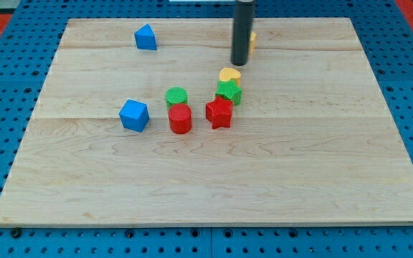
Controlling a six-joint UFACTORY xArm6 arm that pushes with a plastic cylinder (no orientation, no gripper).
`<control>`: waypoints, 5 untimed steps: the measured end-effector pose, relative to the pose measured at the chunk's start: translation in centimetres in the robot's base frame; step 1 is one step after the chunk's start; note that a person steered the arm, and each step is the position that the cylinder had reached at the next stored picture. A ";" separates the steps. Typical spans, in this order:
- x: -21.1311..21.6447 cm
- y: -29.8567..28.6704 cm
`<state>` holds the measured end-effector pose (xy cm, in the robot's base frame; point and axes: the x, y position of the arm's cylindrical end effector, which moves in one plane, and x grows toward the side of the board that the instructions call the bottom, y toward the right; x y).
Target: Move the yellow heart towards the top right
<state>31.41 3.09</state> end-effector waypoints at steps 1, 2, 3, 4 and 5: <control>2.6 -4.2; 5.2 -1.2; 5.8 6.1; 7.2 10.6; 8.7 10.5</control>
<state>40.11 13.56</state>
